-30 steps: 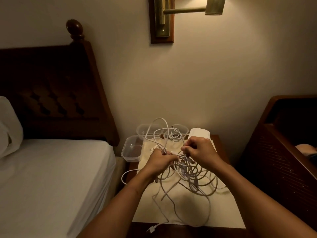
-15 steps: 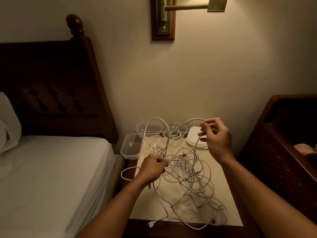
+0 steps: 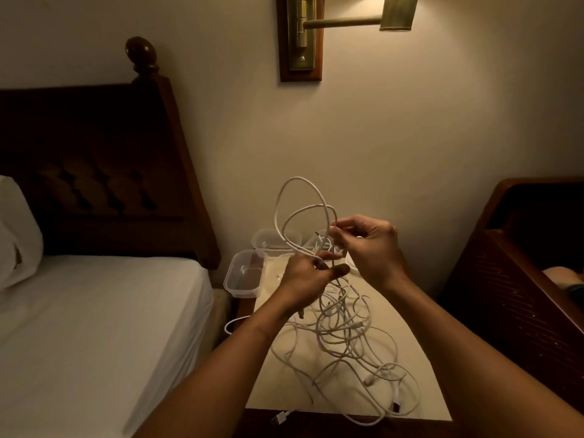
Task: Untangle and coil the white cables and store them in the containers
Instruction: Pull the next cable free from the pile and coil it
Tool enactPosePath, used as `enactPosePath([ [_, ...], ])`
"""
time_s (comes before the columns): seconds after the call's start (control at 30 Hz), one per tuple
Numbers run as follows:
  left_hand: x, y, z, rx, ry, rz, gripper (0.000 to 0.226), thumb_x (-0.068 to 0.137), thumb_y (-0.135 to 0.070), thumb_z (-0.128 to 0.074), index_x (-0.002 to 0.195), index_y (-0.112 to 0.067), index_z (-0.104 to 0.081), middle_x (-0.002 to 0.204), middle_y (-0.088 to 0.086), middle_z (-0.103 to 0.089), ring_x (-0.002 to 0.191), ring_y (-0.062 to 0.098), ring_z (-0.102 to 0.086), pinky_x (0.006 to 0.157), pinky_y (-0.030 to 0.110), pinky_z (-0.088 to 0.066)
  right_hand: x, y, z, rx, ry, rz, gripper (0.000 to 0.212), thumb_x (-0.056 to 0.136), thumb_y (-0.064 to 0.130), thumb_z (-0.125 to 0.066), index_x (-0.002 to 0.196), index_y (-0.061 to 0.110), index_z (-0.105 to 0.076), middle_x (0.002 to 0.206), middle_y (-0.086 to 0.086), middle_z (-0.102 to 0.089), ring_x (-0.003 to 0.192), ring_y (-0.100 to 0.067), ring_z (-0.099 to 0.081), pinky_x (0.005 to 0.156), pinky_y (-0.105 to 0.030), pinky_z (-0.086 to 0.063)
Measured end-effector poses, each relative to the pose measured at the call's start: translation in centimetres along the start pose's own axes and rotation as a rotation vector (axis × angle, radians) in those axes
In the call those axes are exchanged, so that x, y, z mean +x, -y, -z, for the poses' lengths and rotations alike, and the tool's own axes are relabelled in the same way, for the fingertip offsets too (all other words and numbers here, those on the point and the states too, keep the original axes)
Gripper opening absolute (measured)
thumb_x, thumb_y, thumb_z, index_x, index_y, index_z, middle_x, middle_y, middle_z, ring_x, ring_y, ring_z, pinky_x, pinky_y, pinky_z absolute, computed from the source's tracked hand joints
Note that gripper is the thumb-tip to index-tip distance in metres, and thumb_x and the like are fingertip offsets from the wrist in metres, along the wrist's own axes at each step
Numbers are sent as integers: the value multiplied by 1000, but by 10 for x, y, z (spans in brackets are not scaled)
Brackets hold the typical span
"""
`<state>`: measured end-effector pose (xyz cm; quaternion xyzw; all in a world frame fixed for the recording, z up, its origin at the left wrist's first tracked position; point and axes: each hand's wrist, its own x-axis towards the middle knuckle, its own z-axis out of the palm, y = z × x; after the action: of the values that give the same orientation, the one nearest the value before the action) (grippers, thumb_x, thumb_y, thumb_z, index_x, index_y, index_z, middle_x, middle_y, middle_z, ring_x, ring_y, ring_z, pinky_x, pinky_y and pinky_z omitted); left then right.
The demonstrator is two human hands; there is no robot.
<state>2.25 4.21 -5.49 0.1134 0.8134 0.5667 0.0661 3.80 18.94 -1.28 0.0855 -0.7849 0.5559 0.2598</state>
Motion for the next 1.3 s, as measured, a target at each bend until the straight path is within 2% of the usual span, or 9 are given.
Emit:
enactPosePath([
  [0.1,2,1,-3,-144,-83,-4,11,94,-22,-73,98,-14,-80,82,-1,-74,75,-1,-66,73,20,-53,-17,-2,-3,-44,-49,-70,18,93,13,-70,110,14,-76,99,5,-74,84,4,-68,69,-10,-53],
  [0.23,2,4,0,-198,-140,107,21,99,-33,-66,97,-19,-81,75,-1,-65,57,7,-51,53,22,-41,-53,-51,-17,-100,-82,-241,28,96,9,-61,119,23,-70,117,0,-69,108,-16,-64,93,-42,-56],
  [0.33,-2,0,-1,-239,-82,104,29,102,-32,-61,97,-10,-79,73,3,-61,40,4,-40,40,20,-31,-78,-75,-34,-380,107,-240,34,96,35,-62,130,32,-62,133,8,-58,123,-16,-48,100,-44,-44],
  [0.4,-6,-8,-1,-300,-60,80,34,104,-28,-58,98,1,-75,66,2,-57,38,2,-42,40,17,-32,-83,-81,-38,-526,140,-197,35,96,50,-56,128,38,-61,134,14,-55,123,-15,-44,95,-41,-37],
  [0.5,-8,-15,3,-368,-72,28,35,104,-41,-52,88,-13,-68,56,-1,-42,42,8,-28,45,26,-21,-78,-84,-35,-605,147,-152,30,97,58,-41,110,40,-62,123,19,-56,116,-10,-45,90,-36,-26],
  [0.63,-8,-29,29,-614,-123,-63,34,111,-34,-35,85,-16,-48,75,10,-65,42,9,-23,46,28,-13,-83,-102,-21,-624,267,-60,53,97,60,-16,112,41,-63,122,23,-57,120,-5,-43,95,-34,-19],
  [0.83,-10,-47,67,-540,-66,-129,34,111,-31,-36,83,-15,-48,59,-1,-33,48,11,-22,41,22,-18,-83,-110,0,-616,198,-50,18,98,45,-54,113,45,-64,119,24,-61,119,-5,-48,98,-38,-23],
  [1.2,-21,-67,50,-791,17,-203,37,112,-31,-33,81,-16,-47,61,0,-29,42,9,-20,40,21,-19,-72,-90,-20,-280,311,-98,37,86,50,-72,122,43,-64,100,20,-61,73,-6,-55,73,-39,-54],
  [1.3,-26,-62,45,-790,57,-171,35,111,-31,-34,82,-16,-46,63,2,-27,45,11,-14,44,26,-13,-65,-84,-24,-239,342,-79,25,85,45,-75,110,40,-74,91,17,-62,74,-8,-57,68,-39,-54],
])
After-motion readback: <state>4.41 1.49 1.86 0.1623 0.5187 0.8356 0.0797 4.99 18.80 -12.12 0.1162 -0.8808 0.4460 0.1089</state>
